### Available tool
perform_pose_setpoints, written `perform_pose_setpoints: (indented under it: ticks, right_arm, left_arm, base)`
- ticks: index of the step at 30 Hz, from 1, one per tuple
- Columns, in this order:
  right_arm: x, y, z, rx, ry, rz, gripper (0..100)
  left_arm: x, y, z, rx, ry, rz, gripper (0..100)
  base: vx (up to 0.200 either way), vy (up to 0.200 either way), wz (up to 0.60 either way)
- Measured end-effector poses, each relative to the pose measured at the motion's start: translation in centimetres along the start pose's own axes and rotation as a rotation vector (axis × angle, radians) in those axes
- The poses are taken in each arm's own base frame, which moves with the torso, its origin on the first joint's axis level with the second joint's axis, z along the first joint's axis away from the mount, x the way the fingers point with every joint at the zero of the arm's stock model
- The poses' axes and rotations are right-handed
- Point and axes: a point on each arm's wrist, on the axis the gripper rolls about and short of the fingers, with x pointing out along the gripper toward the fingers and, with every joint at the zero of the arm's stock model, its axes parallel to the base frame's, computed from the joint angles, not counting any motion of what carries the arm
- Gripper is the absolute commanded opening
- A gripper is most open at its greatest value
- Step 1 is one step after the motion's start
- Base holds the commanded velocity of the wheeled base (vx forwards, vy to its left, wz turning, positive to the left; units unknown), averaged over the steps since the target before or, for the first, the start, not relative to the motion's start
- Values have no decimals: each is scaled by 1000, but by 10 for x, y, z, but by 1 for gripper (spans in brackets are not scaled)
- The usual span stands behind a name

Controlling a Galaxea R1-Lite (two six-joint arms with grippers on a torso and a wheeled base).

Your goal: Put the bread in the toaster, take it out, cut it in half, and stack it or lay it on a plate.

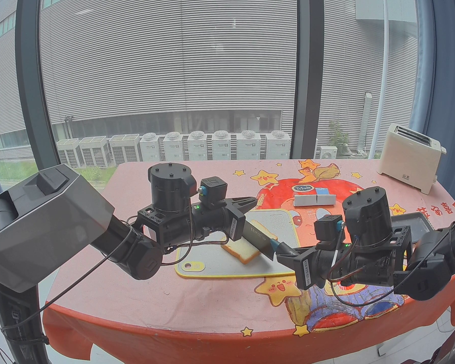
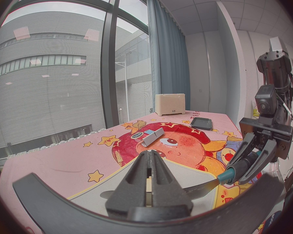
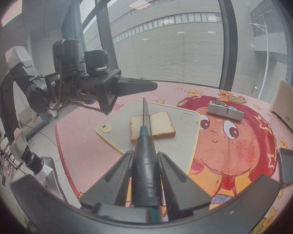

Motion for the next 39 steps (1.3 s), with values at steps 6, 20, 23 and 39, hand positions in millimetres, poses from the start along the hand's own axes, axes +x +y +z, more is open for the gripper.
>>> perform_pose_setpoints:
  ticks: [6, 20, 23, 39]
  right_arm:
    - [1, 0, 2, 31, -6, 2, 0]
    - [4, 0, 2, 35, 1, 0, 0]
    - [5, 0, 1, 35, 4, -1, 0]
    - [9, -1, -7, 32, 76, -15, 0]
  left_arm:
    - [1, 0, -5, -5, 11, 1, 0]
    - [8, 1, -28, -12, 33, 5, 0]
    - [9, 2, -30, -14, 38, 4, 0]
    - [11, 1, -31, -17, 44, 1, 0]
  base:
    - [0, 0, 0]
    - [0, 0, 0]
    - [0, 0, 0]
    - [0, 0, 0]
